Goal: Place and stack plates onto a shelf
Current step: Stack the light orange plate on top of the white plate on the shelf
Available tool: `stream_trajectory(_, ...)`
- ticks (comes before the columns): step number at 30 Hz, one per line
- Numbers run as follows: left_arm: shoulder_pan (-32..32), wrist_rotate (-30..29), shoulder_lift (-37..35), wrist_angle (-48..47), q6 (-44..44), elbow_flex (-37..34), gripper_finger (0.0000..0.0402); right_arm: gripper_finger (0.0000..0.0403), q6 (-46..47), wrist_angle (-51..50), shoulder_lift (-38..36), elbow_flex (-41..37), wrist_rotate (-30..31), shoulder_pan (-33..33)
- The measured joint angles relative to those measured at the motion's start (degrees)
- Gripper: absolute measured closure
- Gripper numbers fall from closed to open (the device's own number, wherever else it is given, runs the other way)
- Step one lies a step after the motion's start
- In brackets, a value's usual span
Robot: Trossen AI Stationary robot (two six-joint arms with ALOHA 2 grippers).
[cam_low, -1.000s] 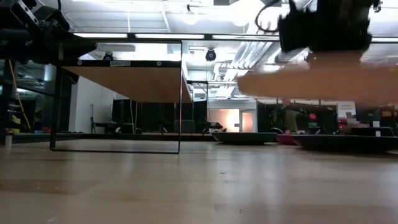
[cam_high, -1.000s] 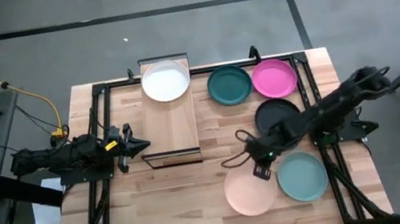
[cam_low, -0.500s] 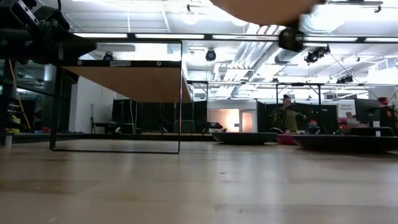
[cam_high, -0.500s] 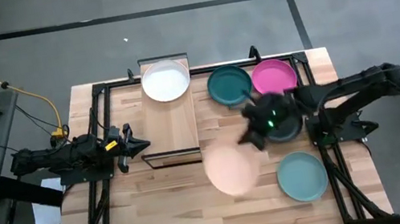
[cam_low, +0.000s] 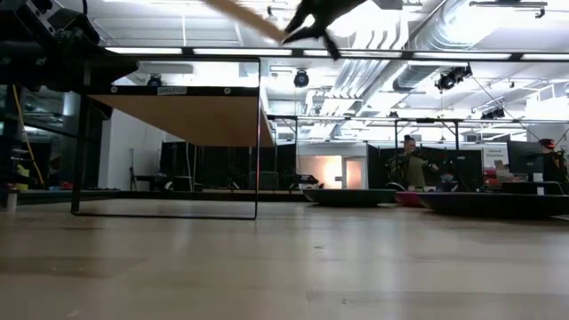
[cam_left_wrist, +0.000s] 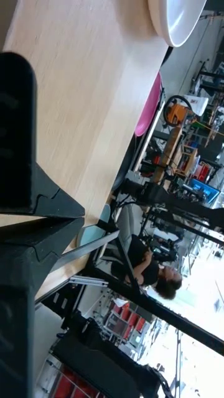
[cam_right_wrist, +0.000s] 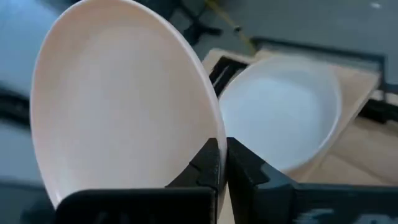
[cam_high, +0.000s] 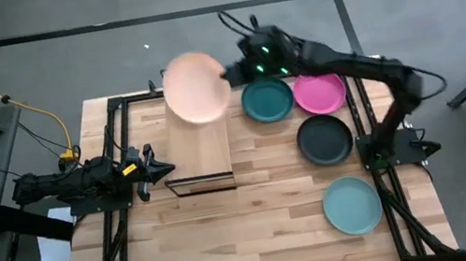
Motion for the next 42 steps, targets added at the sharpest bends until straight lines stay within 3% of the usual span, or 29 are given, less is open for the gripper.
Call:
stream_trajectory(7, -0.02, 0.01, 0.00, 0.02, 0.00, 0.00, 0.0401, 0.0403, 5.34, -9.39, 15.19, 14.73, -0.07, -2.64)
stream_trajectory(13, -0.02, 0.01, 0.00, 0.00, 0.00, 0.00, 0.0401, 0.0403, 6.39, -15.38, 22.21, 20.22, 0.99, -3.07)
stream_trajectory(36, -0.02, -0.01, 0.00, 0.00, 0.00, 0.00, 0.0401, 0.0402, 5.72, -18.38, 22.84, 20.25, 3.89, -4.88)
stream_trajectory(42, 0.00, 0.01, 0.00, 0.01, 0.00, 0.00, 0.0401, 0.0367, 5.24, -17.09, 22.84, 20.24, 4.04, -4.65)
